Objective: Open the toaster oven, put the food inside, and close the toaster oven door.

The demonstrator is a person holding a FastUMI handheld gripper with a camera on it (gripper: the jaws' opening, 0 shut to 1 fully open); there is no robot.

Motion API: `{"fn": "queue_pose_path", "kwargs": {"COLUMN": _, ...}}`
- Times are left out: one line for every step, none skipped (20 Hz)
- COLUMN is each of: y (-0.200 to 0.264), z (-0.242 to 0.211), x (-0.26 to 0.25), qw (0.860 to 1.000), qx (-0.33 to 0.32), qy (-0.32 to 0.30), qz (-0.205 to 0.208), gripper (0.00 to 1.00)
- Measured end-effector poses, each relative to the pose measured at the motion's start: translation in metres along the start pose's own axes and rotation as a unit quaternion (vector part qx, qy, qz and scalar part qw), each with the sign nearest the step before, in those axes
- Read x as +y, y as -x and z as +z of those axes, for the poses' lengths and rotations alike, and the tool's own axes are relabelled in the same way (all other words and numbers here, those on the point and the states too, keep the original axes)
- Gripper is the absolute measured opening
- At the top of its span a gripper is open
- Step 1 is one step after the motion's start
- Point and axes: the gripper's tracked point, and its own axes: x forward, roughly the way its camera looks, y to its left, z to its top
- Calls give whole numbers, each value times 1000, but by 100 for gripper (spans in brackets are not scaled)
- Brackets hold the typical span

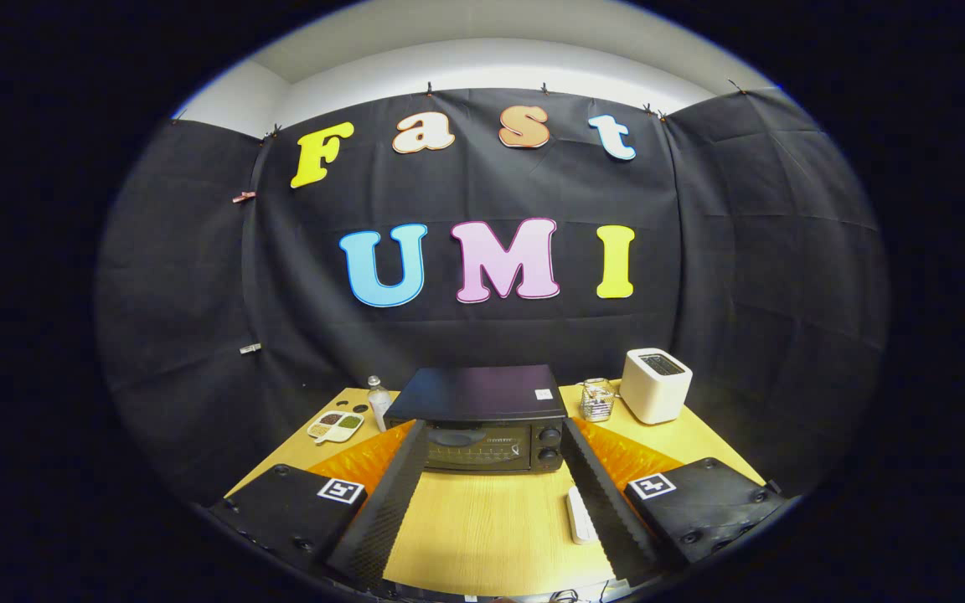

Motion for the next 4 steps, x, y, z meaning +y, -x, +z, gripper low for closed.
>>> {"fn": "queue_pose_path", "kwargs": {"y": -2, "z": 3, "x": 0, "qw": 1000, "qx": -3, "qy": -4, "qz": 1, "gripper": 98}}
{"fn": "queue_pose_path", "kwargs": {"y": -4, "z": 5, "x": 0, "qw": 1000, "qx": -5, "qy": -5, "qz": 0, "gripper": 98}}
{"fn": "queue_pose_path", "kwargs": {"y": -6, "z": 5, "x": -2, "qw": 1000, "qx": -5, "qy": -7, "qz": -1, "gripper": 98}}
{"fn": "queue_pose_path", "kwargs": {"y": -8, "z": 7, "x": -2, "qw": 1000, "qx": -6, "qy": -6, "qz": -1, "gripper": 98}}
